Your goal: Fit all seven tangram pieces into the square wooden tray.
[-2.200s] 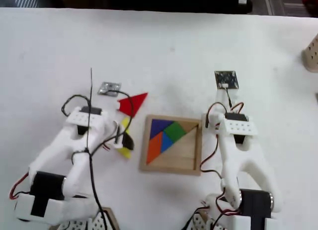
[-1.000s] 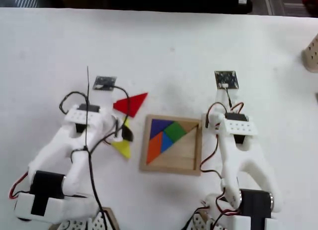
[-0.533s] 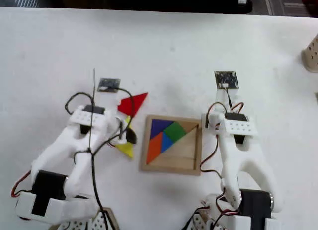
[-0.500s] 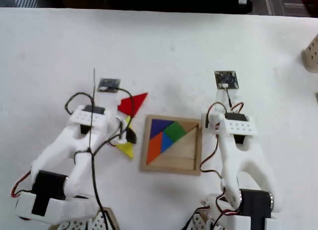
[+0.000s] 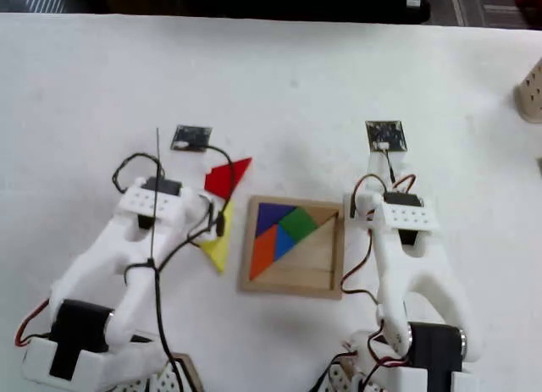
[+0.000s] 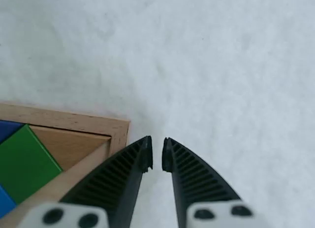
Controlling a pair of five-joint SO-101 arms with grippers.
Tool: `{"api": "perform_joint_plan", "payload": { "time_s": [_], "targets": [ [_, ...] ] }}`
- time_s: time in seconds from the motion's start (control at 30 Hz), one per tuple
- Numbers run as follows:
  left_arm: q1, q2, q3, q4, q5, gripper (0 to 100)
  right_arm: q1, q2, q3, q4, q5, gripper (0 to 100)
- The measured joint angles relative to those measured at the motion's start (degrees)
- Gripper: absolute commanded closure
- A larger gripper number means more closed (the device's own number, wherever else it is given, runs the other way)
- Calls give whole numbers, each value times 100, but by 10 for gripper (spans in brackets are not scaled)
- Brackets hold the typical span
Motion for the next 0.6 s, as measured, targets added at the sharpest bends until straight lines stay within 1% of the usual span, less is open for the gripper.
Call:
{"api": "perform_joint_plan", "payload": {
  "time_s": [0.17,0.33,0.4,0.5,0.6],
  "targets": [
    [0,0,-53,26,0,811,0,0,0,0,0,953],
    [211,0,-308,360,0,946,0,0,0,0,0,952],
    [352,9,-457,510,0,928,0,0,0,0,0,952],
    [659,114,-448,712,-18,935,0,0,0,0,0,952],
    [747,123,-448,765,-9,936,0,0,0,0,0,953]
  ]
}}
